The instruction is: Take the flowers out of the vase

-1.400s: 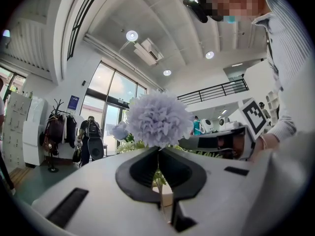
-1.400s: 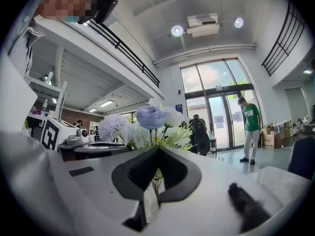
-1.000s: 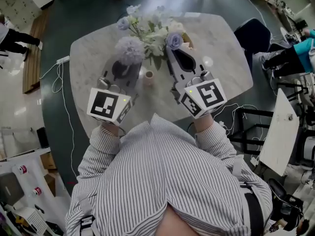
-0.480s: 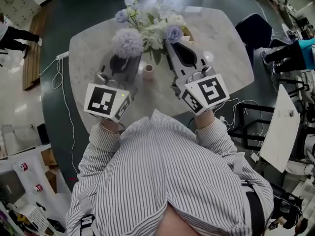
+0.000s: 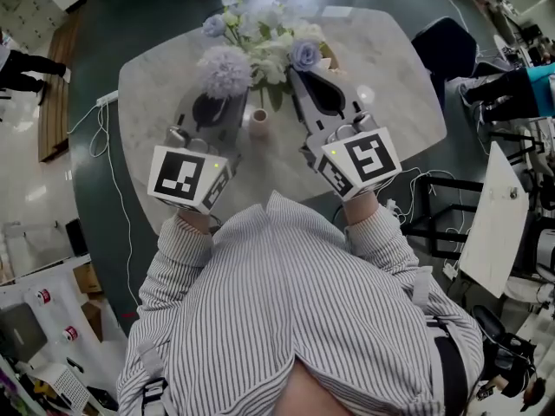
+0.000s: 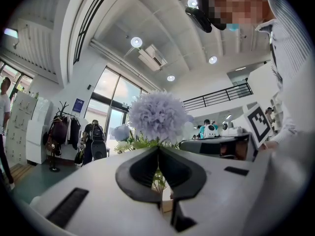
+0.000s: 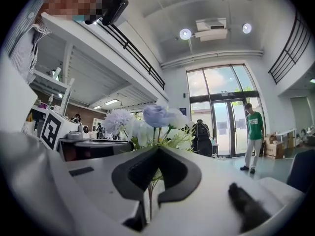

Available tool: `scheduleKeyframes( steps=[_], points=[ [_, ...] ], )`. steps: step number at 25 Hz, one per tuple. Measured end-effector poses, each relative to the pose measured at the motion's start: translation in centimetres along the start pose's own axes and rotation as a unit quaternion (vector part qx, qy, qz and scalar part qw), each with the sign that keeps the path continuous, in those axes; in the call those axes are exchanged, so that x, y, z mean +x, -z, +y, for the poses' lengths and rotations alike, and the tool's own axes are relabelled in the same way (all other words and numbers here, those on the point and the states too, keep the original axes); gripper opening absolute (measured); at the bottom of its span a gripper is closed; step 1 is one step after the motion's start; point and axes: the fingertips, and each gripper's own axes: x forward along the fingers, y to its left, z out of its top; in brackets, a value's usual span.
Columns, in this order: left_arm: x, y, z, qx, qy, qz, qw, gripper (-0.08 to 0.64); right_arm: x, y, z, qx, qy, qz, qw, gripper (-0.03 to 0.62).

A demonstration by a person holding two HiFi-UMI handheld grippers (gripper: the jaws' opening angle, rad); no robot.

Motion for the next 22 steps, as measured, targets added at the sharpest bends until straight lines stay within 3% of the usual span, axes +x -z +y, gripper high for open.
scheduleKeyframes(
  steps=[22],
  points=[
    [0.22,0.35,0.05,-0.025,0.012,-0.005,0.9996,0.015,0.15,0.16,-0.07,-0.001,0.001,0.002,1.000,0.014]
  ],
)
